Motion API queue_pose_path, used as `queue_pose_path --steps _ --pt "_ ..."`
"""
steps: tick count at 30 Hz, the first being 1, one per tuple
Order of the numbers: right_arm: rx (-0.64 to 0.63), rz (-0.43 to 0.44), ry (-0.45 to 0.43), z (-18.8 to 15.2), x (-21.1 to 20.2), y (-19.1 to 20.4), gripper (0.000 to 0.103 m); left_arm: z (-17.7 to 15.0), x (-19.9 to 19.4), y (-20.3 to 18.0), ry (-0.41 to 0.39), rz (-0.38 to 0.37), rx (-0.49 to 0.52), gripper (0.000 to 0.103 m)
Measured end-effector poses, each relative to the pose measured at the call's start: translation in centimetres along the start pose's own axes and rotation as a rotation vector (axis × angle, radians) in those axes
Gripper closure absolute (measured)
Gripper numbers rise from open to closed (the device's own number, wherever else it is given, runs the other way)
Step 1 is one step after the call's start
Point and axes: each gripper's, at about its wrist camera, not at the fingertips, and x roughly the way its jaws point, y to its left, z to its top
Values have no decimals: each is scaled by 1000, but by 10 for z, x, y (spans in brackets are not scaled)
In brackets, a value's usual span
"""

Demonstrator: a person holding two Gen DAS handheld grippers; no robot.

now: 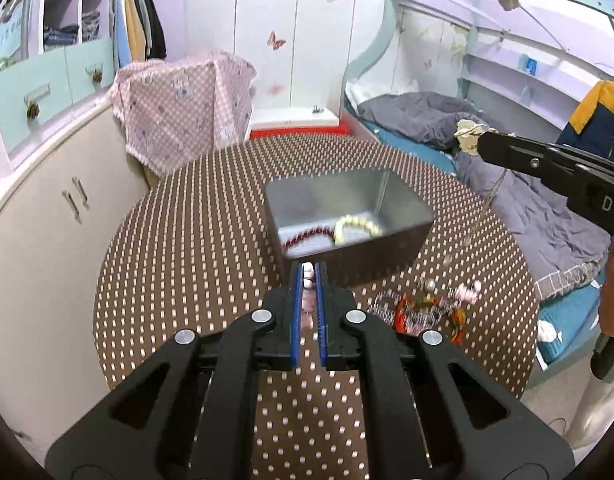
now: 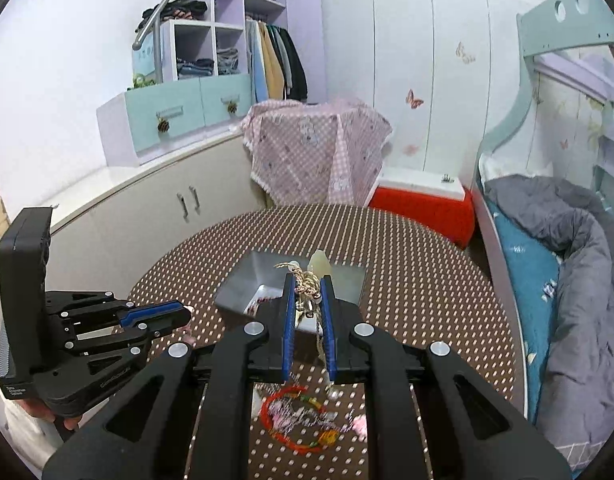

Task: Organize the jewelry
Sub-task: 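Carry both items into the grey box and open the right tool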

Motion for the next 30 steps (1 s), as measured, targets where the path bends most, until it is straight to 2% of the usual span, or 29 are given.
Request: queue_pose_path --steps 11,16,24,27,30 --pt "-27 13 -54 26 12 -4 93 41 4 -9 -82 -16 21 96" --pt "-22 18 -35 28 27 -9 93 50 15 -7 -80 -24 15 96" --pt "16 32 46 20 59 -23 93 55 42 -6 -42 -34 6 96" --pt "21 38 91 14 71 -26 88 56 52 -4 -20 -38 1 96" --pt "49 29 119 8 76 -32 65 53 61 -2 20 -40 -3 95"
